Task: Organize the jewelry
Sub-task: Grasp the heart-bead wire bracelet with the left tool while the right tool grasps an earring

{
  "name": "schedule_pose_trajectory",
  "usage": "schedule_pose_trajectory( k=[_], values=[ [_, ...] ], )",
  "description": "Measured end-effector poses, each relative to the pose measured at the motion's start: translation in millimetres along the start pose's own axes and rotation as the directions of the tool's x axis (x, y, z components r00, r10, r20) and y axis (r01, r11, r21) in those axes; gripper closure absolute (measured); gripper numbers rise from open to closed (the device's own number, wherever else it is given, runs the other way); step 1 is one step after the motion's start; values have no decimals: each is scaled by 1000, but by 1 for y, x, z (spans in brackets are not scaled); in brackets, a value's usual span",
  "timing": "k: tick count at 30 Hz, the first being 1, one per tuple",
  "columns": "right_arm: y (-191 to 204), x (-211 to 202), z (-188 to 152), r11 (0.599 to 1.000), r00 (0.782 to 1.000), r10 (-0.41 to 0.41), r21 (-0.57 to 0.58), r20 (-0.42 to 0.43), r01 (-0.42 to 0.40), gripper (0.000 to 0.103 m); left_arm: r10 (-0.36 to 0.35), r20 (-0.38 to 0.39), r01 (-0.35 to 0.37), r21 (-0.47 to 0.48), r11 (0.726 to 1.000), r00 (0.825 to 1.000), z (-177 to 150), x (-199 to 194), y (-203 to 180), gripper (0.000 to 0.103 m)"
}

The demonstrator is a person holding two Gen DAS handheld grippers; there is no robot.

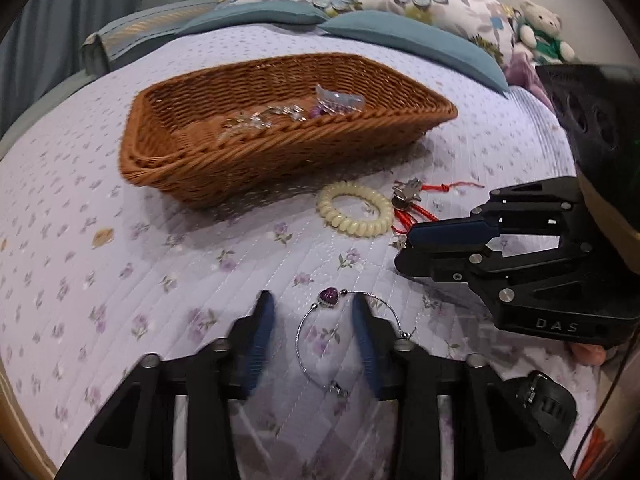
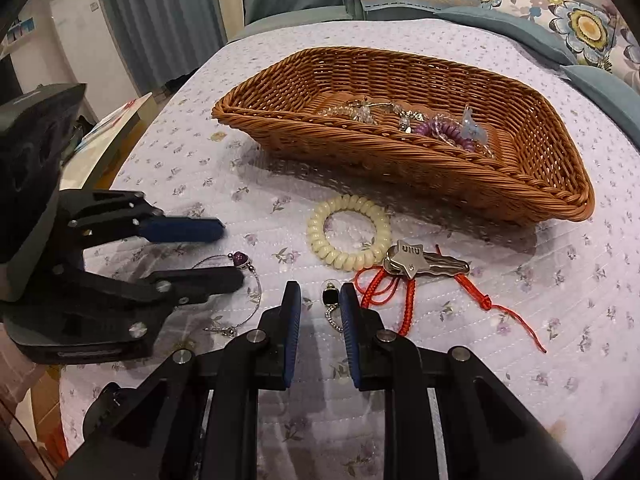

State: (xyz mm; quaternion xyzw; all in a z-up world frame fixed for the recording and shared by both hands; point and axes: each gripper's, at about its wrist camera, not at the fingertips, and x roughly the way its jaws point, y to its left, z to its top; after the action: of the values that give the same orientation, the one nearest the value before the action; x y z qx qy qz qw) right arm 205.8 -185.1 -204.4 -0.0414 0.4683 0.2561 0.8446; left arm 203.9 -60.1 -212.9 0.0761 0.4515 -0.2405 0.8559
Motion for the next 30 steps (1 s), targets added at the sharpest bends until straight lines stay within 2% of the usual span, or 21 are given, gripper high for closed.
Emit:
schedule_pose_trajectory(
  k=[10,11,13,15,17,18,19,30],
  values=[
    [-5,9,2,1000,1000,9,24,-8,-9,79,-37,-3,37,33,999,999,4,9,-3,72],
    [-5,9,1,1000,1000,8,26,-9,-8,79,-38,-3,38,34,999,999,4,9,-4,73],
    [-6,11,2,1000,1000,2,29,-13,-1,79,-41,-4,41,34,999,999,4,9,-4,82],
    [-6,13,2,1000,1000,-5,31,-19,6,79,-42,-5,42,36,998,999,4,10,-5,84],
    [-4,13,2,1000,1000,-15,27,-16,16,84,-43,-4,43,38,998,999,5,11,-5,86],
    [-3,14,3,1000,1000,-18,25,-17,18,92,-43,-3,43,38,998,999,5,11,-6,89],
    [-3,14,3,1000,1000,-19,24,-17,20,92,-43,-3,43,38,998,999,5,11,-6,92],
    [-6,0,-3,999,1000,4,42,29,-6,92,-50,35,50,12,999,998,1,-1,-4,92]
  ],
)
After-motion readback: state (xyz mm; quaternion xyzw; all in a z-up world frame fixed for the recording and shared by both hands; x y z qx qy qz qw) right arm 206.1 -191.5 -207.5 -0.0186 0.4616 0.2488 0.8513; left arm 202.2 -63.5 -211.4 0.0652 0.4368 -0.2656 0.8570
